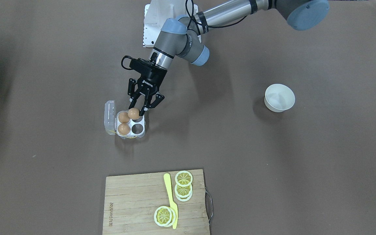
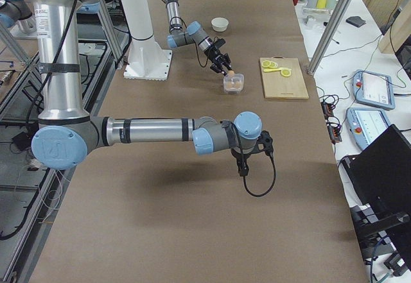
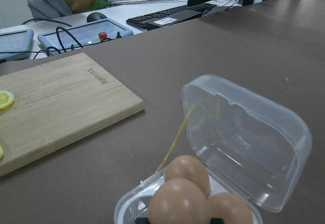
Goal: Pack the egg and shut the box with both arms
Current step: 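Lower the egg into the empty box slot and open the left gripper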
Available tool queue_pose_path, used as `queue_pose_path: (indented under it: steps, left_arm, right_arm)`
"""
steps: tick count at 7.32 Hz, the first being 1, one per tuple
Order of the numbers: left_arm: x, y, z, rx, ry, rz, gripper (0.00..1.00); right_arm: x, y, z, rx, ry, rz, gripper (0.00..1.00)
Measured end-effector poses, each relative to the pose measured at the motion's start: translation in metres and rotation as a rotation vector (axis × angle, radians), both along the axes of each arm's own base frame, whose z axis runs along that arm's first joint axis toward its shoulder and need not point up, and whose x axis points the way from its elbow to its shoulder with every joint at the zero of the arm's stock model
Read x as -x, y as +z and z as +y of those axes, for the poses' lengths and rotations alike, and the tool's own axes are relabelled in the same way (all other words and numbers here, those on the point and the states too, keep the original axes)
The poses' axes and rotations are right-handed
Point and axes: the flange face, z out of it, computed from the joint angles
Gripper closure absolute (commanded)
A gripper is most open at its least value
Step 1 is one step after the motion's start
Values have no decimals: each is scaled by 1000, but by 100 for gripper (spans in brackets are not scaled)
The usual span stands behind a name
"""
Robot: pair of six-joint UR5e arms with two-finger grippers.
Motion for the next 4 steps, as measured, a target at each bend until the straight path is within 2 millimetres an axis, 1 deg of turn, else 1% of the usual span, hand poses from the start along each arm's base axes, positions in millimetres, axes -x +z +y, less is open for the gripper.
queue_pose_path:
  steps: [1,2,4]
  left_arm:
    - [0,-3,1,-1,1,4,24]
    - [0,-6,1,-2,0,8,15]
    - [1,-13,0,-5,-6,18,13]
  right_arm:
    - [0,0,0,-1,0,0,0]
    - [0,-1,0,-2,0,0,0]
    - [0,-2,-1,-1,2,-1,0]
